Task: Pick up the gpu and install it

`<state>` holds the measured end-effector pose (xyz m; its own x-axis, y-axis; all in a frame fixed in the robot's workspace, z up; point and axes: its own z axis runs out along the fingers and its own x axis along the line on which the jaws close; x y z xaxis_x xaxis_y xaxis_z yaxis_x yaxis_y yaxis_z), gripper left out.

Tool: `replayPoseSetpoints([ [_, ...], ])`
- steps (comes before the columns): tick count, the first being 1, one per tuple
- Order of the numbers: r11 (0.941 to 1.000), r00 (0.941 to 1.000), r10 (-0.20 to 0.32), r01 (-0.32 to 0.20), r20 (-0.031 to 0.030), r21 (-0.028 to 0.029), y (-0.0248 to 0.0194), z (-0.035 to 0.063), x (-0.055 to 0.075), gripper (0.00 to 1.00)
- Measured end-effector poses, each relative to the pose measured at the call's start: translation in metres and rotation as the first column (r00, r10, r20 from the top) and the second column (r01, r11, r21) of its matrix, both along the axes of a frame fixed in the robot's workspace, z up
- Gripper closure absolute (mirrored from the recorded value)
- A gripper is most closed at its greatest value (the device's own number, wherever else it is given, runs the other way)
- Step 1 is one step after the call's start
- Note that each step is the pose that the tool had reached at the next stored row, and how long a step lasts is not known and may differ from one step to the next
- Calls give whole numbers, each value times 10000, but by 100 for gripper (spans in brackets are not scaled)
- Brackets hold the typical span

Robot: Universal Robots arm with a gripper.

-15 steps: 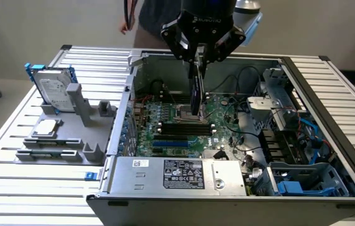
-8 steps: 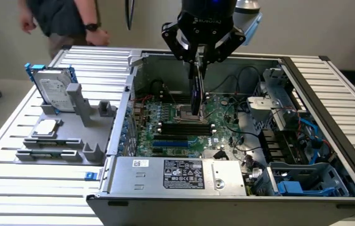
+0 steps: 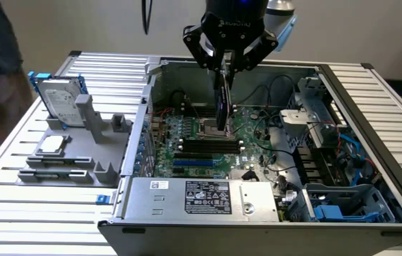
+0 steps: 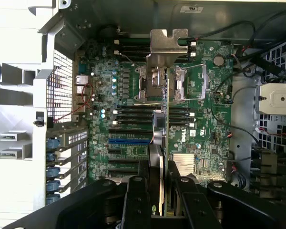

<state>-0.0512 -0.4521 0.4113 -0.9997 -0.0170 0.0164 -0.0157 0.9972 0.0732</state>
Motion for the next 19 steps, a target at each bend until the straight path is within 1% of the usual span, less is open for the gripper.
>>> replayPoseSetpoints([
  [1,10000,10000,0,0,11,-2,0,0,1,74],
  [4,10000,10000,1,-1,11,0,0,0,0,74],
  [5,10000,10000,1,-1,24,1,0,-5,0,74],
  [6,10000,10000,28,-28,62,-3,0,-7,-1,74],
  [7,9998,9998,180,-180,108,-2,0,-13,0,74],
  [8,9994,9993,360,-360,126,-1,0,-18,0,74],
  [10,9974,9973,724,-724,145,-3,0,-25,0,74],
  [13,9920,9919,1260,-1260,149,-5,0,-38,0,74],
  [15,9869,9867,1616,-1616,150,-3,0,-50,0,74],
  [17,9803,9802,1976,-1976,149,-4,0,-61,0,74],
  [19,9724,9723,2332,-2333,149,-4,0,-71,0,74],
])
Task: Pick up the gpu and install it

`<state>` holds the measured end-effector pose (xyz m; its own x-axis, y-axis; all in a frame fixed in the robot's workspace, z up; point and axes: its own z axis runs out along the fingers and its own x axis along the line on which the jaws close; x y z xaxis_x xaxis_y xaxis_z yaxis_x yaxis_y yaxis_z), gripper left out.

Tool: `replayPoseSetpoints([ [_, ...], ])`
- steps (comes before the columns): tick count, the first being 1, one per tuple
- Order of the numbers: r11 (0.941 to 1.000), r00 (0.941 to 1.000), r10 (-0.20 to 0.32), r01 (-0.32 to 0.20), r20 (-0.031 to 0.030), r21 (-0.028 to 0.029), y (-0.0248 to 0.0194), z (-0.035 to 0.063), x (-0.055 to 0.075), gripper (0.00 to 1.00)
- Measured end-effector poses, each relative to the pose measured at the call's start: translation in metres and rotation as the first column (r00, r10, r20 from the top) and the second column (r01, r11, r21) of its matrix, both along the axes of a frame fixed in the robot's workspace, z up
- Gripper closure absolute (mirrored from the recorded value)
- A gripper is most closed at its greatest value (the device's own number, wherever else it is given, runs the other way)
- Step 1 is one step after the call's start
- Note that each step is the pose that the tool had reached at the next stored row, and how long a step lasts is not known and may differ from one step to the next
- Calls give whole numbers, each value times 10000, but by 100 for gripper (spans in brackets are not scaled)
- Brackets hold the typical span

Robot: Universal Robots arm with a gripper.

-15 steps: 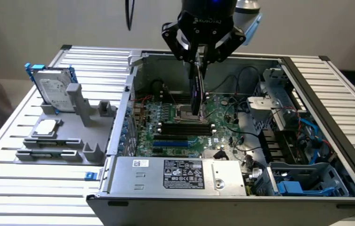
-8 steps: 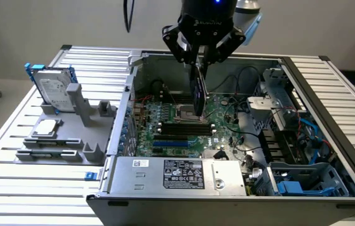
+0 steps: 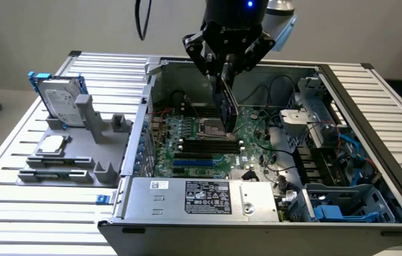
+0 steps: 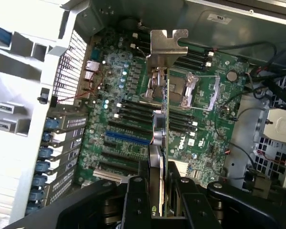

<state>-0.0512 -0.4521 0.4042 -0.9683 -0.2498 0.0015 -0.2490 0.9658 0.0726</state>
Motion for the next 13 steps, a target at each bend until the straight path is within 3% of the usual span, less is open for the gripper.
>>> replayPoseSetpoints([
  [4,9974,9974,725,-725,1,1,0,-20,0,74],
  [7,9918,9918,1277,-1277,0,1,0,-36,0,74],
  [13,9720,9720,2348,-2348,0,1,0,-65,0,74],
])
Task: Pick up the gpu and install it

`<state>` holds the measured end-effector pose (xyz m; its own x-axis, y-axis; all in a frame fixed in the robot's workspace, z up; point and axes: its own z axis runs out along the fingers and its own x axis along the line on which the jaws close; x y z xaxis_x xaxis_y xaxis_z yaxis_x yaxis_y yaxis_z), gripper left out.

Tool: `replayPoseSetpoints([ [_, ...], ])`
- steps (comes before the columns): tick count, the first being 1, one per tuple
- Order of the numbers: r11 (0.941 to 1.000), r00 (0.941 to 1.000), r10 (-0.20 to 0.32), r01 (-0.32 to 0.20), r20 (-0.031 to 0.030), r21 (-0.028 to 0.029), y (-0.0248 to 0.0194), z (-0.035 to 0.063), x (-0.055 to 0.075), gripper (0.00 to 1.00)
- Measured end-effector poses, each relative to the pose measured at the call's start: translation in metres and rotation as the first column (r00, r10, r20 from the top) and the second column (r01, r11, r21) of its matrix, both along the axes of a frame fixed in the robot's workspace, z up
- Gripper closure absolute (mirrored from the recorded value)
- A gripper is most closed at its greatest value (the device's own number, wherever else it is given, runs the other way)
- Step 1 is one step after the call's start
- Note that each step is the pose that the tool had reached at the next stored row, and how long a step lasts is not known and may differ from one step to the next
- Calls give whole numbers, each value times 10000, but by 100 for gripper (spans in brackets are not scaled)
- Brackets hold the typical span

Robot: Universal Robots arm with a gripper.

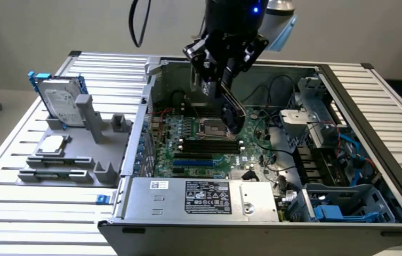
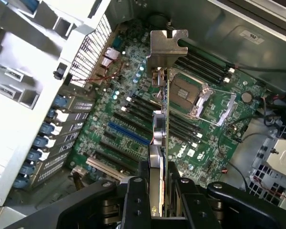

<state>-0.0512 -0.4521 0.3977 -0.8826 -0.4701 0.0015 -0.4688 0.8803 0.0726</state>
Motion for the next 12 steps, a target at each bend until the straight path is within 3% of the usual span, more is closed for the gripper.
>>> replayPoseSetpoints([
  [6,9941,9941,1088,-1088,1,0,0,-31,0,74],
  [12,9763,9763,2163,-2163,0,1,0,-62,0,74],
])
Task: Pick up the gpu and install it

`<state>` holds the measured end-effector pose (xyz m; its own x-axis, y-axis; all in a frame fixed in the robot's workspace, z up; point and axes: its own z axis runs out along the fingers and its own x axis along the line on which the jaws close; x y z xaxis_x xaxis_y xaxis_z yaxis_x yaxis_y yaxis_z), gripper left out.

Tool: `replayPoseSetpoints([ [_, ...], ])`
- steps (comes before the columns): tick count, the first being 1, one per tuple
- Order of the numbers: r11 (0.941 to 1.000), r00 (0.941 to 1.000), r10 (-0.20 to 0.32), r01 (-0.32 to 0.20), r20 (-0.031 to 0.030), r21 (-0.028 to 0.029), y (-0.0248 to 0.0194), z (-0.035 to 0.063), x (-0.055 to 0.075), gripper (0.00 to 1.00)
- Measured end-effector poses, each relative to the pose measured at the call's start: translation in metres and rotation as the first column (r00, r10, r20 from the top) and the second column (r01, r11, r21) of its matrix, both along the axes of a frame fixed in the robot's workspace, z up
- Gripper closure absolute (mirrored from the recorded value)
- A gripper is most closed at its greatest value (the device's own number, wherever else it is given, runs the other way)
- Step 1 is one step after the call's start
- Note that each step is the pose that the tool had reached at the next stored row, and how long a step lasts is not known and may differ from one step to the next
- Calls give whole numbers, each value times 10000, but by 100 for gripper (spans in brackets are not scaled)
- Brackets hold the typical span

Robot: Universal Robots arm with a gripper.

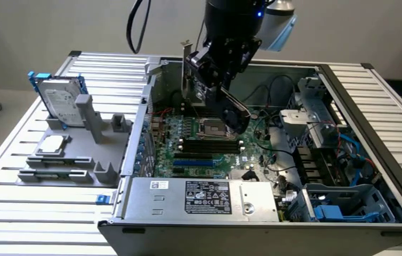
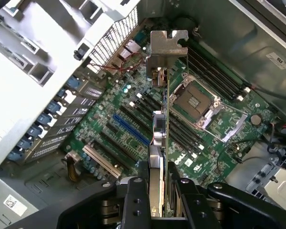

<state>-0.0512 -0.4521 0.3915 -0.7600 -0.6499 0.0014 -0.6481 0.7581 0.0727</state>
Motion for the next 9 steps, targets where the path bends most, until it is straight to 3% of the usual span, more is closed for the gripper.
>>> replayPoseSetpoints([
  [4,9973,9973,729,-729,0,0,0,-21,0,74],
  [9,9867,9867,1627,-1627,0,0,0,-47,0,74],
])
